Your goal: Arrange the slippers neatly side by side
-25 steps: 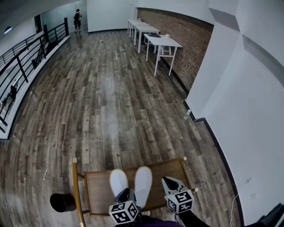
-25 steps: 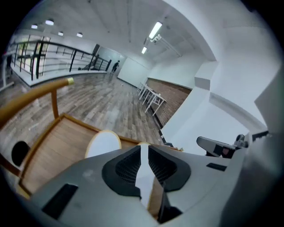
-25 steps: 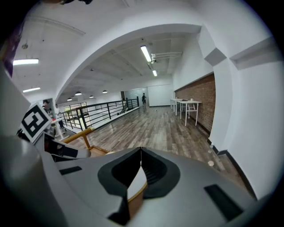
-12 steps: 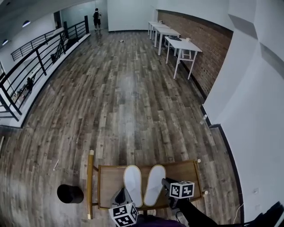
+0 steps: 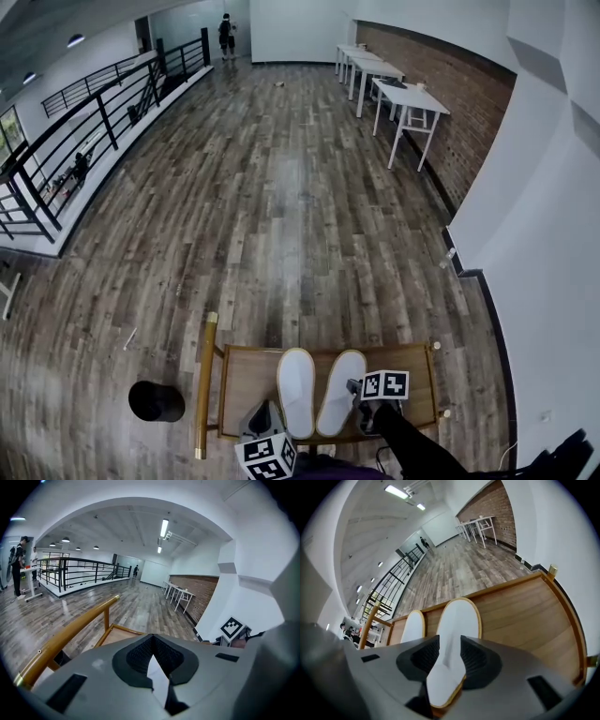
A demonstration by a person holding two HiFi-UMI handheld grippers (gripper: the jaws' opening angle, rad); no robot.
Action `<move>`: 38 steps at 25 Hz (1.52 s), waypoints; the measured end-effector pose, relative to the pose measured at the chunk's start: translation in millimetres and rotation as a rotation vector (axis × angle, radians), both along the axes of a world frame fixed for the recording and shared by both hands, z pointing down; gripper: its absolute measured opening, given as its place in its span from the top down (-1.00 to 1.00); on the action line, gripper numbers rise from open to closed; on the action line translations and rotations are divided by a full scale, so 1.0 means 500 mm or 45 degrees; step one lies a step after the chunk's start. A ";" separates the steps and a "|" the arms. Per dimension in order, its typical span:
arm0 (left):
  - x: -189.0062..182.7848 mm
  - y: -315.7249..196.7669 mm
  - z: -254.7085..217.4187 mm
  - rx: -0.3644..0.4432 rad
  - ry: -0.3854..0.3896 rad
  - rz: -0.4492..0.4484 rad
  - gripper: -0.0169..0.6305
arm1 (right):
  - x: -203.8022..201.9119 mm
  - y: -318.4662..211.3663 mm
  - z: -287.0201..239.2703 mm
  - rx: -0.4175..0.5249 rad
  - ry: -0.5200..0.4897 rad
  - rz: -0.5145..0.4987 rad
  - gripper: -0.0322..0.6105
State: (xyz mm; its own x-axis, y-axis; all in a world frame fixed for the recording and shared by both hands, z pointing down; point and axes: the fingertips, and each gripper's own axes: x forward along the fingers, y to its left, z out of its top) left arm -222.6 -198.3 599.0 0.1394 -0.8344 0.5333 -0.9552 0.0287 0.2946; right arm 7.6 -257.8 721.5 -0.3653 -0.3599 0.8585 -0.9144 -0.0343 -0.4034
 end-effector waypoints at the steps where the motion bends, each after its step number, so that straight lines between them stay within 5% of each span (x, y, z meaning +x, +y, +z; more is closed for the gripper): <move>1: -0.004 0.000 0.001 -0.002 -0.002 -0.005 0.95 | 0.000 0.002 0.007 -0.019 0.014 -0.004 0.52; 5: -0.012 -0.005 0.004 -0.007 -0.004 -0.017 0.95 | -0.006 0.015 0.025 -0.094 0.002 -0.020 0.55; 7: -0.013 -0.008 0.003 -0.009 0.003 -0.020 0.95 | -0.004 0.016 0.025 -0.096 0.003 -0.014 0.83; 10: -0.012 -0.011 0.005 -0.008 0.008 -0.016 0.95 | -0.004 0.012 0.019 -0.084 0.007 -0.046 0.84; 19: -0.005 -0.015 0.013 -0.009 0.006 -0.002 0.95 | -0.025 0.002 -0.017 -0.127 0.059 -0.378 0.85; 38: -0.014 -0.005 0.010 -0.021 -0.010 -0.019 0.95 | -0.069 0.000 0.012 -0.198 -0.030 -0.336 0.85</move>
